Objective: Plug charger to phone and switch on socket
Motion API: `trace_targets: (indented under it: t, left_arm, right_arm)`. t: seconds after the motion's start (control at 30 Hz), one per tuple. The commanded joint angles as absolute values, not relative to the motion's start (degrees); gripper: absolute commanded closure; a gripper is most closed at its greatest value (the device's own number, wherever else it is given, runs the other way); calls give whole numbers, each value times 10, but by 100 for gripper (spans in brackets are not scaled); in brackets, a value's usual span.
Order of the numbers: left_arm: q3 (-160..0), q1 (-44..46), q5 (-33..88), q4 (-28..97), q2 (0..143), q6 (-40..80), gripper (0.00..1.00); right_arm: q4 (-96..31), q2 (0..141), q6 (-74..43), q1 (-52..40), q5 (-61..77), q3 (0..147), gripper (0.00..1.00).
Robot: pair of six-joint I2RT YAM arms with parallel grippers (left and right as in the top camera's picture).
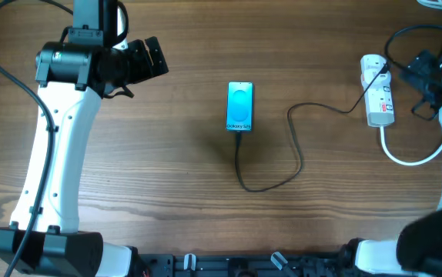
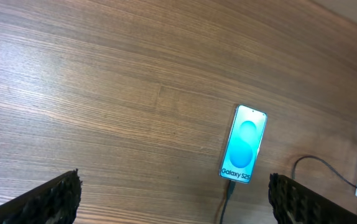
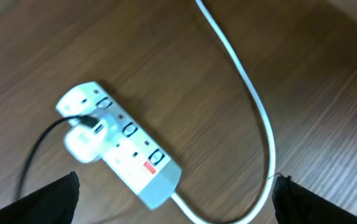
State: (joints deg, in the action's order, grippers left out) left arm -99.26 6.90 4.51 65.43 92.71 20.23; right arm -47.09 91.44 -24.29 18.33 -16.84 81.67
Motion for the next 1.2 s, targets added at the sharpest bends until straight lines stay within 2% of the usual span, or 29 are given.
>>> trace_targets:
  t: [0.0, 0.17, 0.47, 1.17]
  left_arm:
    - [-989, 66, 38, 654, 931, 198, 0]
    - [-989, 66, 38, 654, 931, 198, 0]
    - [-989, 66, 38, 654, 931, 198, 0]
    - [-989, 66, 38, 654, 931, 198, 0]
  right_arm:
    - [-457, 979, -240, 218, -113, 810, 0]
    - [-424, 1075, -243, 254, -27, 810, 0]
    - [-333, 1187, -276, 254, -25, 810, 0]
    - [-324, 1197, -270, 254, 18, 810, 0]
